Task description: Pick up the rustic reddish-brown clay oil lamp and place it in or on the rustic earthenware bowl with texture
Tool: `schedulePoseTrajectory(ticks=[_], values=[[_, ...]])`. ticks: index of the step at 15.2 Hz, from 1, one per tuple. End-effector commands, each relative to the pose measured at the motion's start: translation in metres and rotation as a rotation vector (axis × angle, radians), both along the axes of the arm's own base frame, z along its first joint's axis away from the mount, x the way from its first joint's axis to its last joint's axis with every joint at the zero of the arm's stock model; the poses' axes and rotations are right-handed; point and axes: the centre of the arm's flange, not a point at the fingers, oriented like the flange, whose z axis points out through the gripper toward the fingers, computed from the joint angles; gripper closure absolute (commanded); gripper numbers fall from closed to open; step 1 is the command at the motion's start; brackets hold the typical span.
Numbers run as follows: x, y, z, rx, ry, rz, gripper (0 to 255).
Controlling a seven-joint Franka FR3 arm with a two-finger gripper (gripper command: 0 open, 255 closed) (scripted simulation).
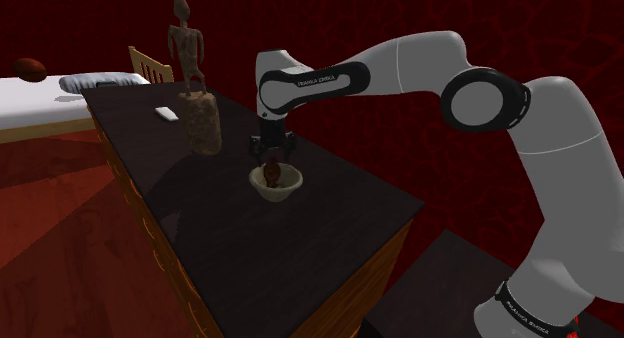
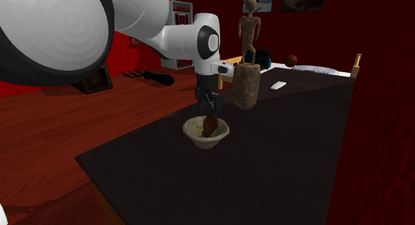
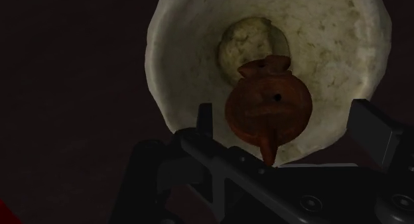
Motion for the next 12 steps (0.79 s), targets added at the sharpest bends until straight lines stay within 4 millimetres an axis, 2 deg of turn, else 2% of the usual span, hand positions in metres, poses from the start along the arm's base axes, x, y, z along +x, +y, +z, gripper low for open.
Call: schedulePoseTrajectory(ticks=[1, 5, 12], values=[[-0.001, 0.002, -0.001, 0.0, 0.001, 0.0, 0], [0.0, 0.004, 0.049, 0.0, 0.001, 0.0, 0], [0.0, 0.004, 0.049, 0.0, 0.001, 0.0, 0]])
